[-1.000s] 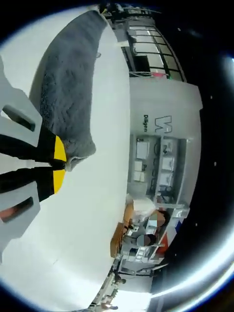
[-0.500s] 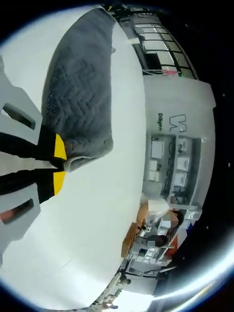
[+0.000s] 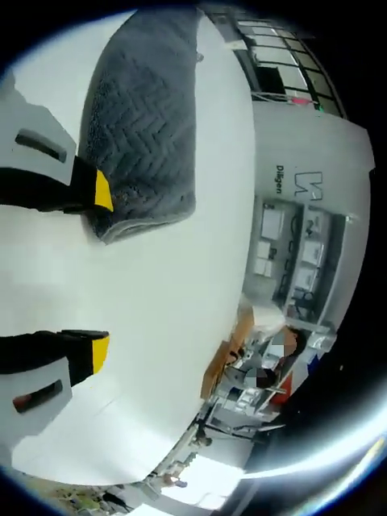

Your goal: Open the folded towel by lifting each exposed corner and separating the folded layers until the towel lies flat within the target outline without major curled edges

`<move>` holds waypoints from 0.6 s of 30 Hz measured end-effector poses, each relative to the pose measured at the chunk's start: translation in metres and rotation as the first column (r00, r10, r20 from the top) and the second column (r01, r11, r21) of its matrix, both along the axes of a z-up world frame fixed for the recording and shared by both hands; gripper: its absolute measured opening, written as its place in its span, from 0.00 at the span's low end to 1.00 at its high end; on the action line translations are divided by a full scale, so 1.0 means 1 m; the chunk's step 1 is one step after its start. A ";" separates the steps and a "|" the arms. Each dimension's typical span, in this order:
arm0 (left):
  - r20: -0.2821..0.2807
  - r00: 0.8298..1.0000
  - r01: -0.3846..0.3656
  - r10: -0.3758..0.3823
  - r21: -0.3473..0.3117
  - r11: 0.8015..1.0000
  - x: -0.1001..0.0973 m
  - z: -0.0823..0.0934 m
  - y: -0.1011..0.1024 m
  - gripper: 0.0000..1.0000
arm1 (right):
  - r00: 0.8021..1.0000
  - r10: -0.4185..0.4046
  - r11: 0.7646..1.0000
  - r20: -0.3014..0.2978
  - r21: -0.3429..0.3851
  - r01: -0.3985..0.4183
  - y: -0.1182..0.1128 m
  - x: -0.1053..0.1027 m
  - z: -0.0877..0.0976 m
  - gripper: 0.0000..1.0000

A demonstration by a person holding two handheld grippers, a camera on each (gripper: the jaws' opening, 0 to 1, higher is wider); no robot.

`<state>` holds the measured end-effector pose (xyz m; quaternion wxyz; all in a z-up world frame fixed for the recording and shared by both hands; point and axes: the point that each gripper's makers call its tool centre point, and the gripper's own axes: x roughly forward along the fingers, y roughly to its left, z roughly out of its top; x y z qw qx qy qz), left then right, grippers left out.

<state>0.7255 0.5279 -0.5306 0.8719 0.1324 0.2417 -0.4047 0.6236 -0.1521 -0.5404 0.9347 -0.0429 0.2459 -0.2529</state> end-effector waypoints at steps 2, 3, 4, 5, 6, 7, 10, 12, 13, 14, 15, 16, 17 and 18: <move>-0.002 1.000 -0.002 0.002 0.000 1.000 0.000 0.000 0.000 0.99 | 1.000 -0.017 1.000 -0.001 0.001 0.017 -0.003 -0.004 0.001 0.70; -0.002 1.000 -0.003 0.003 0.000 1.000 0.000 -0.001 0.000 0.99 | 1.000 -0.025 1.000 0.000 0.003 0.025 -0.004 -0.006 0.001 0.72; -0.003 1.000 -0.003 0.003 0.000 1.000 0.000 -0.001 0.000 0.99 | 1.000 -0.030 1.000 0.001 0.007 0.030 -0.005 -0.007 0.001 0.74; -0.004 1.000 -0.003 0.003 -0.003 1.000 0.001 -0.001 0.000 0.99 | 1.000 -0.031 0.999 0.004 0.011 0.031 -0.003 -0.009 0.001 0.75; -0.005 1.000 -0.004 0.004 -0.005 1.000 0.001 -0.001 0.000 0.99 | 1.000 -0.029 1.000 0.010 0.013 0.029 -0.002 -0.010 0.002 0.77; -0.006 1.000 -0.004 0.004 -0.007 1.000 0.001 -0.001 0.000 0.99 | 1.000 -0.024 1.000 0.012 0.015 0.024 -0.001 -0.010 0.003 0.78; -0.010 1.000 -0.007 0.006 -0.009 1.000 0.001 -0.001 0.001 0.99 | 0.999 -0.026 0.999 0.027 0.020 0.025 -0.001 -0.015 0.010 0.83; -0.013 1.000 -0.010 0.010 -0.005 1.000 0.001 -0.003 0.001 0.99 | 0.999 -0.023 1.000 0.047 0.021 0.022 0.002 -0.018 0.016 0.90; -0.014 1.000 -0.011 0.011 -0.003 1.000 0.002 -0.003 0.002 0.99 | 0.998 -0.015 1.000 0.056 0.022 0.014 0.004 -0.018 0.019 0.93; -0.015 1.000 -0.011 0.011 -0.003 1.000 0.002 -0.003 0.002 0.99 | 0.998 -0.007 1.000 0.063 0.021 0.006 0.005 -0.017 0.021 0.98; -0.015 1.000 -0.011 0.011 -0.005 1.000 0.002 -0.003 0.002 0.99 | 0.997 0.003 1.000 0.073 0.018 -0.004 0.007 -0.017 0.024 0.99; -0.015 1.000 -0.011 0.011 -0.009 1.000 0.002 -0.003 0.001 0.99 | 0.997 0.007 1.000 0.075 0.013 -0.008 0.008 -0.018 0.026 0.99; -0.015 1.000 -0.010 0.010 -0.011 1.000 0.002 -0.002 0.001 0.99 | 0.997 0.010 1.000 0.074 0.008 -0.010 0.010 -0.018 0.026 0.99; -0.015 1.000 -0.008 0.008 -0.013 1.000 0.001 -0.002 0.001 0.99 | 0.998 0.017 1.000 0.061 -0.005 -0.017 0.011 -0.019 0.026 0.99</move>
